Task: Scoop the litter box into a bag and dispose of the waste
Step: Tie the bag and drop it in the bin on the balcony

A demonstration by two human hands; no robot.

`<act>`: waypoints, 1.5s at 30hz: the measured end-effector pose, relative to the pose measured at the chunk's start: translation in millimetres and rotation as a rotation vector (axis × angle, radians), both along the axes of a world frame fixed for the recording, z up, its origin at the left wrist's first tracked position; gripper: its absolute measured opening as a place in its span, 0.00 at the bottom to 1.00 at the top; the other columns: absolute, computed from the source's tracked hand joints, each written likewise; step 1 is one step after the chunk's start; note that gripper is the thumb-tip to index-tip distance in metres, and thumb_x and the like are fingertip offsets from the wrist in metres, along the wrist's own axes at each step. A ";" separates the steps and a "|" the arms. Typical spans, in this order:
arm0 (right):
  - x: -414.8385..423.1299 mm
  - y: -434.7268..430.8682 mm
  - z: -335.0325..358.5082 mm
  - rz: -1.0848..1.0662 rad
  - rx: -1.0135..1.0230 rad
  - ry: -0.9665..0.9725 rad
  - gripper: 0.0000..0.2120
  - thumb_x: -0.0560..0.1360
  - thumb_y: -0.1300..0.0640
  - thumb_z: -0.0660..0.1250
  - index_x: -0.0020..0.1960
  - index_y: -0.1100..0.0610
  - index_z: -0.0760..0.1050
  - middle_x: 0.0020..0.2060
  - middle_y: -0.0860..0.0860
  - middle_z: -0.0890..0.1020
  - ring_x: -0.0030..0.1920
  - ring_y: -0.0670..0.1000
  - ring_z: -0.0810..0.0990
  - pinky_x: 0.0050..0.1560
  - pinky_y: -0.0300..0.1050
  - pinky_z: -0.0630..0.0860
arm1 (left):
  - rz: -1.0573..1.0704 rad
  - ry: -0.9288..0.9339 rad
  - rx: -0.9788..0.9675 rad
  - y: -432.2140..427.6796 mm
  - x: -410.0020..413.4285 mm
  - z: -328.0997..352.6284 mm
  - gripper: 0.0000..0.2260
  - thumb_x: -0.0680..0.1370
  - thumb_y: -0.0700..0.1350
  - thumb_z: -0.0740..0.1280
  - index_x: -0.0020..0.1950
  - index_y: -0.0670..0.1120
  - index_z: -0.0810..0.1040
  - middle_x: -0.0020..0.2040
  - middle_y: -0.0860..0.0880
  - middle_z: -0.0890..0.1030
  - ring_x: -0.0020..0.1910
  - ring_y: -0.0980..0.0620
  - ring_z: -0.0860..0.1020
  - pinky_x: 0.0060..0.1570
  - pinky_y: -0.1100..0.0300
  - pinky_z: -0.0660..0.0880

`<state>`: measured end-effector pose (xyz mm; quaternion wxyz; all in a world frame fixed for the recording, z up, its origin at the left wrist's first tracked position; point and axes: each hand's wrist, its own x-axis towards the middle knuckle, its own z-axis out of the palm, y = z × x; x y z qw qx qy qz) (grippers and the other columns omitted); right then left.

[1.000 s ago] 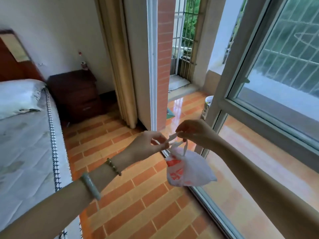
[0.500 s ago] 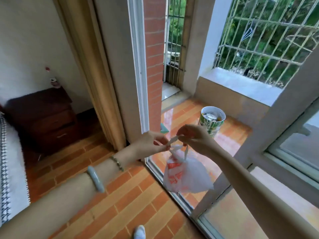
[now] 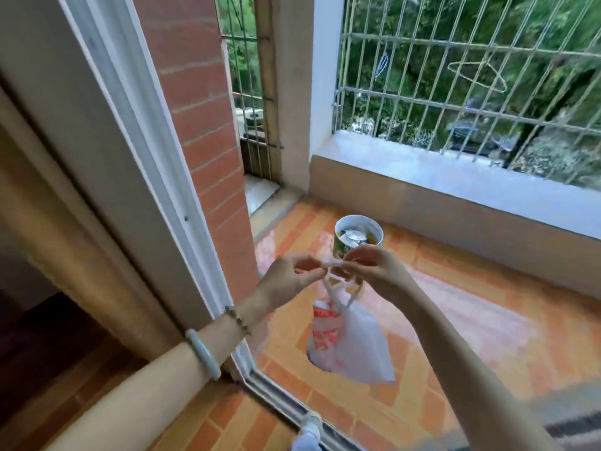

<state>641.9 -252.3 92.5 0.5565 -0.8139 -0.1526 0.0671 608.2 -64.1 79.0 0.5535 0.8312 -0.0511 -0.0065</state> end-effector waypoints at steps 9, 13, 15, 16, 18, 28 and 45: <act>174.7 -20.5 -4.0 -0.130 0.049 0.060 0.05 0.70 0.64 0.72 0.37 0.57 0.79 0.30 0.56 0.79 0.26 0.43 0.74 0.29 0.34 0.71 | -0.055 0.042 -0.059 -18.7 193.4 -10.5 0.04 0.73 0.40 0.71 0.42 0.48 0.81 0.37 0.56 0.81 0.36 0.63 0.78 0.46 0.65 0.73; 245.6 -40.1 -5.2 -0.163 -0.001 0.049 0.04 0.69 0.62 0.73 0.37 0.55 0.80 0.31 0.59 0.81 0.28 0.47 0.75 0.32 0.39 0.71 | -0.076 0.017 -0.037 -34.3 268.5 -12.9 0.02 0.74 0.40 0.71 0.45 0.43 0.81 0.41 0.50 0.81 0.35 0.68 0.75 0.40 0.75 0.69; 279.9 -50.2 -7.2 -0.176 -0.039 0.043 0.03 0.69 0.60 0.73 0.37 0.55 0.80 0.33 0.63 0.82 0.29 0.49 0.75 0.32 0.43 0.70 | -0.081 0.015 -0.013 -41.6 306.3 -17.1 0.06 0.73 0.42 0.72 0.46 0.40 0.82 0.44 0.47 0.81 0.36 0.67 0.75 0.39 0.76 0.68; 297.0 -55.2 -9.1 -0.180 -0.057 0.037 0.03 0.69 0.59 0.73 0.38 0.56 0.80 0.33 0.63 0.82 0.29 0.49 0.74 0.31 0.42 0.69 | -0.089 0.025 -0.009 -45.3 324.6 -19.0 0.07 0.73 0.42 0.72 0.47 0.40 0.82 0.44 0.47 0.81 0.36 0.66 0.74 0.38 0.75 0.68; 330.7 -63.5 -14.5 -0.200 -0.078 0.032 0.03 0.69 0.60 0.73 0.40 0.59 0.81 0.30 0.60 0.80 0.28 0.49 0.74 0.29 0.41 0.69 | -0.114 0.032 0.001 -53.1 362.3 -23.8 0.06 0.72 0.43 0.73 0.46 0.41 0.83 0.43 0.47 0.82 0.36 0.64 0.75 0.38 0.74 0.68; 524.8 -99.9 -58.9 -0.248 -0.094 0.044 0.04 0.68 0.64 0.72 0.37 0.57 0.80 0.24 0.46 0.79 0.26 0.42 0.74 0.32 0.40 0.72 | -0.243 0.058 0.047 -85.8 566.6 -55.9 0.02 0.73 0.43 0.72 0.44 0.46 0.82 0.38 0.56 0.82 0.33 0.67 0.77 0.37 0.74 0.70; 779.1 -138.8 -239.8 -0.102 -0.252 0.385 0.03 0.68 0.62 0.72 0.36 0.56 0.80 0.37 0.58 0.83 0.39 0.56 0.80 0.44 0.50 0.75 | -0.068 0.412 0.128 -137.2 784.5 -236.4 0.10 0.72 0.37 0.72 0.36 0.50 0.79 0.28 0.59 0.79 0.29 0.68 0.73 0.34 0.73 0.67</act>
